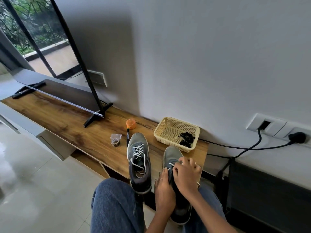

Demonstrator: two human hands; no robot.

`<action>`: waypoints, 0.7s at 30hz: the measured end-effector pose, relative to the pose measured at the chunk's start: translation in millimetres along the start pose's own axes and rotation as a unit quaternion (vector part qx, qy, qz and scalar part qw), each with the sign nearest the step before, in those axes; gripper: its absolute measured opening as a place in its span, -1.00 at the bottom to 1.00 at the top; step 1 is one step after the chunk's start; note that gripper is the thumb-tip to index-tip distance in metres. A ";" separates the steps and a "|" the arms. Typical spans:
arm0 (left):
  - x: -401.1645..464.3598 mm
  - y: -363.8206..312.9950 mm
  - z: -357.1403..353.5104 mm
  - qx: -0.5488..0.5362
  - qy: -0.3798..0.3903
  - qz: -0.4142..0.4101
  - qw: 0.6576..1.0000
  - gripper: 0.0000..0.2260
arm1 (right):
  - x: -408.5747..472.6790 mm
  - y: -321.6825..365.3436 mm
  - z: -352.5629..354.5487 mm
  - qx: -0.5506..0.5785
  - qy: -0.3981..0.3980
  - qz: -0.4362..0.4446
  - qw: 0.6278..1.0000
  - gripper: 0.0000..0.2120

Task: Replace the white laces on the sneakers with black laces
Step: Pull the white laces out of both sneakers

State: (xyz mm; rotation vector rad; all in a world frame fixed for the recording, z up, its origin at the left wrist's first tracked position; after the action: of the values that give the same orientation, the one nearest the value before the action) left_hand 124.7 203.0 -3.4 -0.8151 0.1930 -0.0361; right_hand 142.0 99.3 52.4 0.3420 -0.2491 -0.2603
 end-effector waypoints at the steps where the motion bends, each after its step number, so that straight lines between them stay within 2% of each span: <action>1: 0.2 -1.0 -0.1 0.002 -0.001 -0.002 1.000 -0.54 | -0.2 -2.6 4.0 0.010 -0.011 -0.011 1.000 -0.86; 7: 1.4 -0.6 0.5 0.018 -0.004 0.001 1.000 -0.51 | 1.4 -41.4 18.0 0.107 -0.070 -0.177 0.976 -0.89; 12: 0.0 -9.0 0.2 0.046 0.000 -0.018 0.999 -0.52 | -9.2 -54.5 16.0 0.162 -0.096 -0.264 0.946 -0.90; 15: -0.3 -6.0 1.4 0.039 -0.004 -0.012 0.999 -0.52 | -14.4 -54.3 9.1 0.166 -0.054 -0.288 0.942 -0.91; 18: -3.1 -8.7 5.9 0.043 -0.012 -0.008 0.999 -0.55 | -13.5 -50.8 2.6 0.153 0.028 -0.276 0.948 -0.92; 21: -3.7 -15.2 13.1 0.068 -0.024 -0.007 0.997 -0.57 | -9.8 -46.6 0.5 0.145 0.075 -0.250 0.954 -0.90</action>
State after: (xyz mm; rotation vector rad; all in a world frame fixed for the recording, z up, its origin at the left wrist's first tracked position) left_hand 124.1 202.4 17.0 -0.6806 0.1371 -0.0432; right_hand 123.0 59.6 34.2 0.7144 -0.0440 -0.6975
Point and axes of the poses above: each hand's wrist, its own x-axis towards the middle knuckle, its own z-axis out of the back of the hand, y = z × x, the point moved 6 cm from there along x, towards the middle knuckle, and after that the axes turned 5 degrees about x, right-handed, at the moved point
